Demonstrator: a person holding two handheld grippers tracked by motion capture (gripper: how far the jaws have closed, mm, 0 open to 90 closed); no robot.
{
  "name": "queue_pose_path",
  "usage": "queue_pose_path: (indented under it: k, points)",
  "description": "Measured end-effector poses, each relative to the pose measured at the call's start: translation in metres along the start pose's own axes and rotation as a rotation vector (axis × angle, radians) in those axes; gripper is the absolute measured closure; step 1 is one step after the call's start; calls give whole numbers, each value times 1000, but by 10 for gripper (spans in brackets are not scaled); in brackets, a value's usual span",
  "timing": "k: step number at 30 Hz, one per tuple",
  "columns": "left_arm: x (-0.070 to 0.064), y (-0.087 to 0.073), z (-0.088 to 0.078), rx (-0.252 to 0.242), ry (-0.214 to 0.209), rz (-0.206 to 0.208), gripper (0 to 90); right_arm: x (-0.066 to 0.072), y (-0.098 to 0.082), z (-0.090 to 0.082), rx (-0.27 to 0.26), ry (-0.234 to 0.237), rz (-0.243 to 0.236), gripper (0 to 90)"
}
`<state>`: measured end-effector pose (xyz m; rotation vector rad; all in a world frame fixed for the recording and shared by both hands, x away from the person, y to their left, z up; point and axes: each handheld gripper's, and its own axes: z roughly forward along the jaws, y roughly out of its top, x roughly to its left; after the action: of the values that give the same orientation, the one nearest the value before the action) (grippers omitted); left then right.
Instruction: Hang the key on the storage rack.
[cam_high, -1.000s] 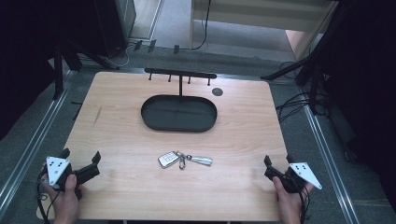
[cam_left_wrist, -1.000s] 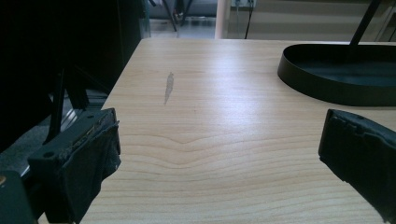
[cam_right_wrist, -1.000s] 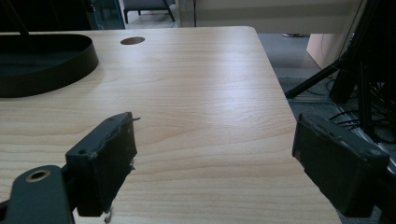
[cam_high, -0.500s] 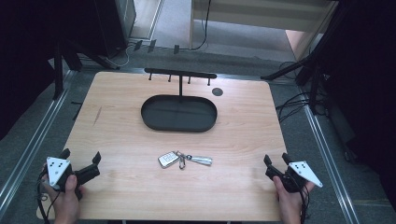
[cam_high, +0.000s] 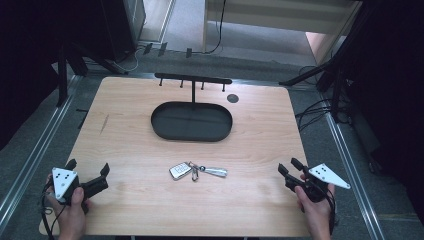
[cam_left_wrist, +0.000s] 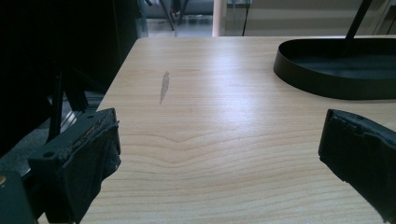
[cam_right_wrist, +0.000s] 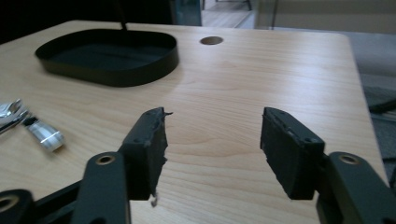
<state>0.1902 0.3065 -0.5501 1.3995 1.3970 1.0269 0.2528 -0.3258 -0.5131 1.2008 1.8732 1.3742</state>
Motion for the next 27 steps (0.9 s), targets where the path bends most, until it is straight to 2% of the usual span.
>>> queue_pose_path:
  k: [2, 5, 6, 7, 8, 9, 10, 11, 12, 13, 14, 15, 16, 17, 18, 20, 21, 22, 23, 24, 25, 26, 27]
  points:
    - [0, 0, 0, 0, 0, 1, 0, 1, 2, 1, 8, 15, -16, 433]
    - [0, 0, 0, 1, -1, 4, 0, 6, 13, 7, 50, 115, -70, 463]
    - [0, 0, 0, 2, -1, 4, 0, 9, 19, 11, 79, 156, -91, 513]
    - [0, 0, 0, 3, -2, 6, 0, 9, 19, 11, 79, 156, -91, 513]
    - [0, 0, 0, 3, -2, 8, 0, 14, 24, 16, 105, 187, -132, 564]
    - [0, 0, 0, 3, -2, 8, 0, 14, 24, 16, 105, 187, -132, 564]
    - [0, 0, 0, 4, -2, 9, 0, 18, 29, 20, 136, 204, -164, 566]
    - [-1, 0, 0, 3, -1, 8, 0, 18, 29, 20, 136, 204, -164, 566]
    - [-1, 0, 0, 2, -1, 9, 0, 22, 34, 24, 180, 227, -197, 566]
    - [-1, 0, 0, 2, -2, 10, 0, 22, 34, 24, 180, 227, -197, 566]
    - [-1, 0, 0, 2, -2, 9, 0, 27, 41, 28, 226, 254, -234, 565]
    - [-1, 0, 0, 2, -2, 9, 0, 27, 41, 28, 226, 254, -234, 565]
    - [-1, 0, 0, 1, -4, 9, 0, 31, 47, 31, 283, 278, -266, 565]
    - [-1, 0, 0, 1, -4, 9, 0, 31, 47, 31, 283, 278, -266, 565]
    - [-1, 0, 0, 2, -4, 10, 0, 32, 49, 33, 305, 285, -277, 563]
    - [-1, 0, 0, 1, -6, 9, 0, 41, 58, 39, 404, 293, -337, 550]
    - [-1, 0, 0, 1, -6, 10, 0, 41, 58, 39, 404, 293, -337, 550]
    - [-1, 0, 0, 1, -6, 11, 0, 47, 62, 44, 472, 289, -385, 547]
    - [-1, 0, 0, 1, -6, 12, 0, 47, 62, 44, 472, 289, -385, 547]
    - [-1, 0, 0, 1, -6, 12, 0, 49, 64, 46, 494, 288, -403, 559]
    - [-1, 0, 0, 1, -6, 12, 0, 54, 66, 51, 542, 289, -432, 597]
    - [-1, 0, 0, 1, -4, 13, 0, 59, 69, 55, 589, 282, -469, 598]
    - [-1, 0, 0, 1, -3, 13, 0, 59, 69, 55, 589, 282, -469, 598]
